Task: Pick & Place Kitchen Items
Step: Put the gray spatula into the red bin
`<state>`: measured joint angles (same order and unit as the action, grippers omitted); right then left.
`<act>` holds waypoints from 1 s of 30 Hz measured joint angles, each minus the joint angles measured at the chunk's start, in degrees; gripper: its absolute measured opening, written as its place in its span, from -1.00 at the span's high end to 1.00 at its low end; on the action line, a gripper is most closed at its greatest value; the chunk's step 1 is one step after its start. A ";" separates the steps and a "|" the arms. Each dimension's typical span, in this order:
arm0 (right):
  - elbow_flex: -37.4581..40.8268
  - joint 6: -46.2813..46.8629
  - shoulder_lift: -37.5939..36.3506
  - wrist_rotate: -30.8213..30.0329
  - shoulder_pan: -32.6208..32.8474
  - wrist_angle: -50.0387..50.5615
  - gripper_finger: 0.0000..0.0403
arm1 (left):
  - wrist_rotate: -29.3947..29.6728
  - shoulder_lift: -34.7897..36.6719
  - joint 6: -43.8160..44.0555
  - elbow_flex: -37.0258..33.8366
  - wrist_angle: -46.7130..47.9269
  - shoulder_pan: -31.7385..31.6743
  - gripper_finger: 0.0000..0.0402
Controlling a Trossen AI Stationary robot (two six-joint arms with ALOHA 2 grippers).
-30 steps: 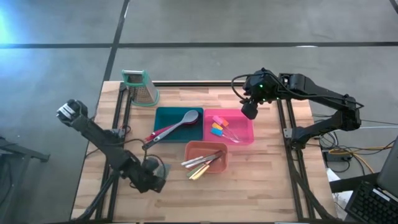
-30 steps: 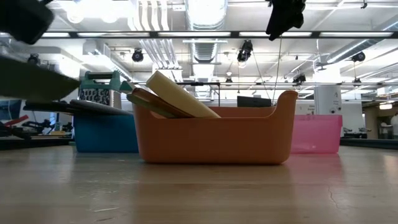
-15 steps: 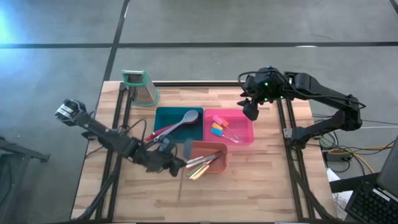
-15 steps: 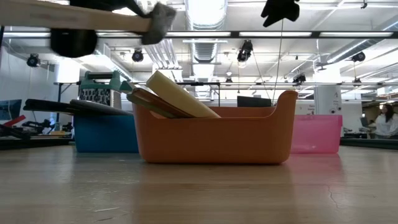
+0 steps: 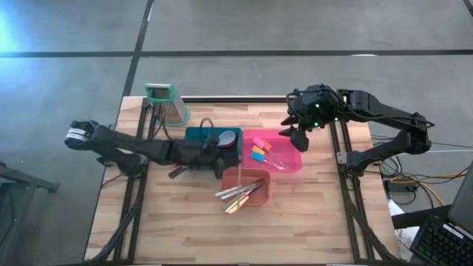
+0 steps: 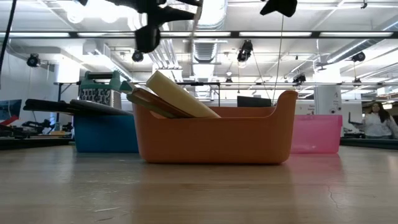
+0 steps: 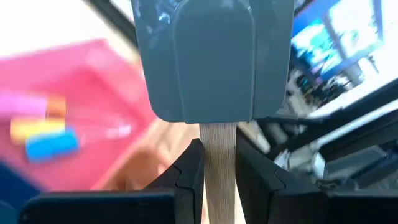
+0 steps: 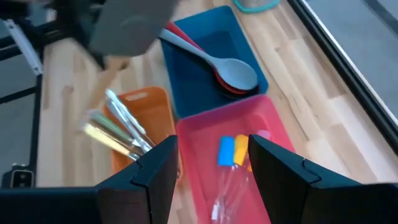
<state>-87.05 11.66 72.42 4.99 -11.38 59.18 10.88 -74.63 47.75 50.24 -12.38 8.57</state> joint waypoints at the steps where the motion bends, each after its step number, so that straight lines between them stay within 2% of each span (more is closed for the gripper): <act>1: 0.00 -0.06 0.00 0.00 0.43 -0.40 0.07 | -0.77 0.00 -1.38 0.00 -1.63 -1.38 0.66; 9: 0.17 1.53 0.00 0.03 3.04 -8.70 0.07 | -1.56 0.00 -16.09 0.00 -18.22 -9.23 0.66; 14: 0.31 4.77 0.07 0.09 3.02 -15.81 0.07 | -8.62 -0.09 -22.53 0.31 -26.85 -12.54 0.66; 20: 0.48 6.91 0.17 4.39 3.12 -21.33 0.07 | -14.21 -1.69 -24.97 4.02 -26.92 -15.63 0.66; 30: 0.59 7.45 0.17 4.07 3.27 -22.03 0.07 | -22.35 -9.35 -28.17 14.96 -26.86 -18.10 0.66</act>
<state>-86.46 19.11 72.60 9.06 -8.10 37.15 -11.47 -83.98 19.58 65.19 -39.24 -9.54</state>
